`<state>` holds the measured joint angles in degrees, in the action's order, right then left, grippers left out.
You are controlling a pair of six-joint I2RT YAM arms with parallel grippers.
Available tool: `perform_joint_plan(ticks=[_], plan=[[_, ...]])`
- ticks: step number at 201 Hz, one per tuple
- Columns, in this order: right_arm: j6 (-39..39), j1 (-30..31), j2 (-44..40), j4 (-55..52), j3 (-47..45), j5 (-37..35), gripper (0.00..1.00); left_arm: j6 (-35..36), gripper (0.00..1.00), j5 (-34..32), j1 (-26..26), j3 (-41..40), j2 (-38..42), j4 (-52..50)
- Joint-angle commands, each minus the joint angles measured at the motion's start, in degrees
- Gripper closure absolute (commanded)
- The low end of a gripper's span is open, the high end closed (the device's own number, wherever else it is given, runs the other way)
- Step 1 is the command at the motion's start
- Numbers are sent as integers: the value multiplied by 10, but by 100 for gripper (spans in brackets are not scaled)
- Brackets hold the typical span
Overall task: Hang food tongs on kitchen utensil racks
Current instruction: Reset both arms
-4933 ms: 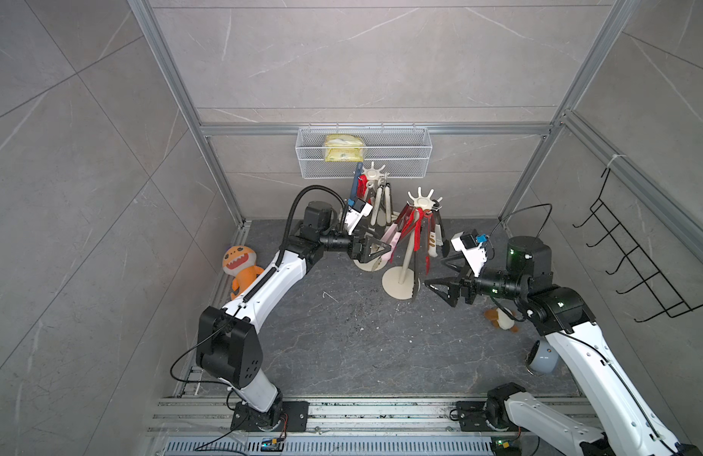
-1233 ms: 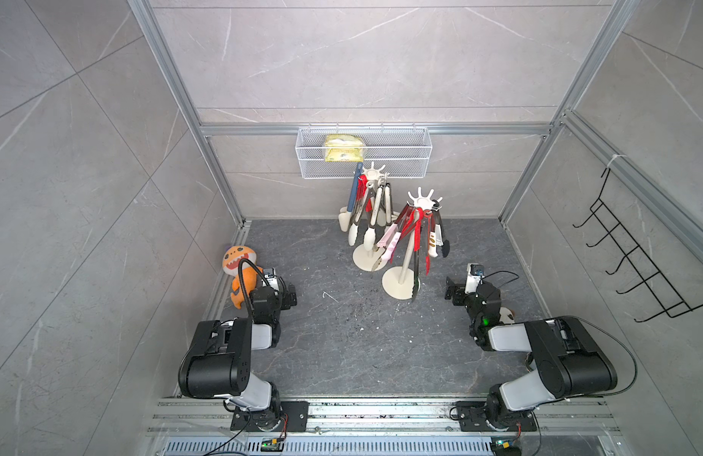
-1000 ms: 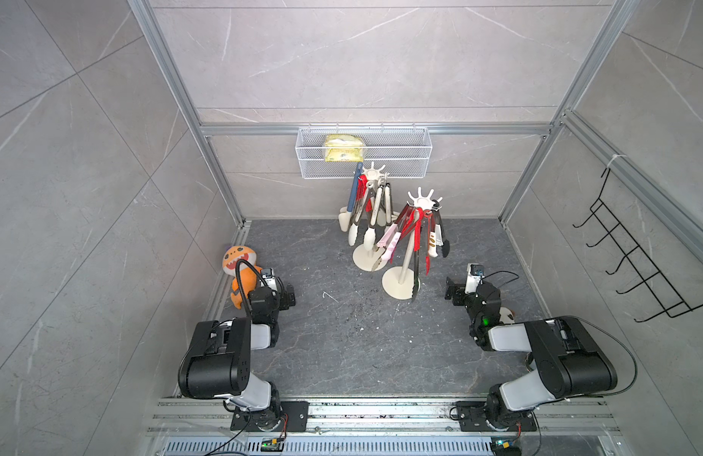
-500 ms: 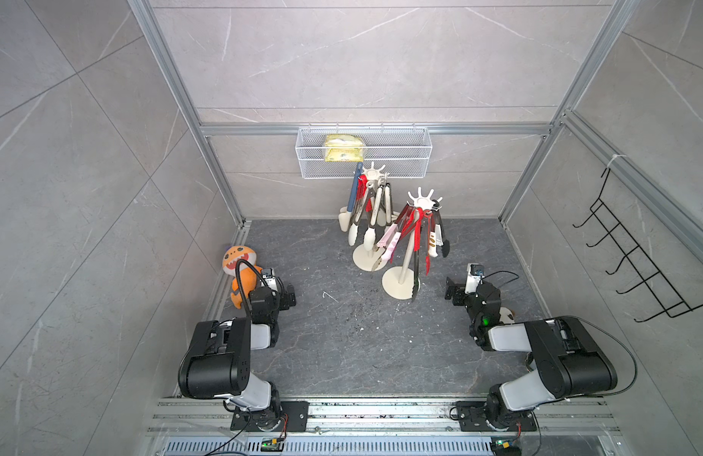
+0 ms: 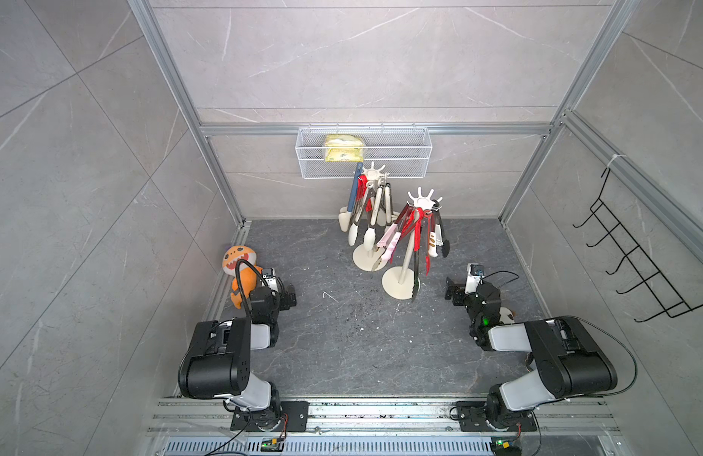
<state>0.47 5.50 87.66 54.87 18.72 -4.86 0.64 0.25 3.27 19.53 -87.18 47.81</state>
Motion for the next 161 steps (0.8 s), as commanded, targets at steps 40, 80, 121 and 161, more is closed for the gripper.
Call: perform_joint_plan(ticks=[40,80,121,161], plan=[[-55,2,-1,93,-46,122,0,39,0,102,2,-56,34,109],[17,-5,-3,61,-32,-39,0,-21,0,-43,2,-40,16,97],[4,-5,1,-1,5,-10,0,-12,0,-11,5,11,9,8],[4,-5,2,6,2,-10,0,-14,0,-21,5,11,9,9]])
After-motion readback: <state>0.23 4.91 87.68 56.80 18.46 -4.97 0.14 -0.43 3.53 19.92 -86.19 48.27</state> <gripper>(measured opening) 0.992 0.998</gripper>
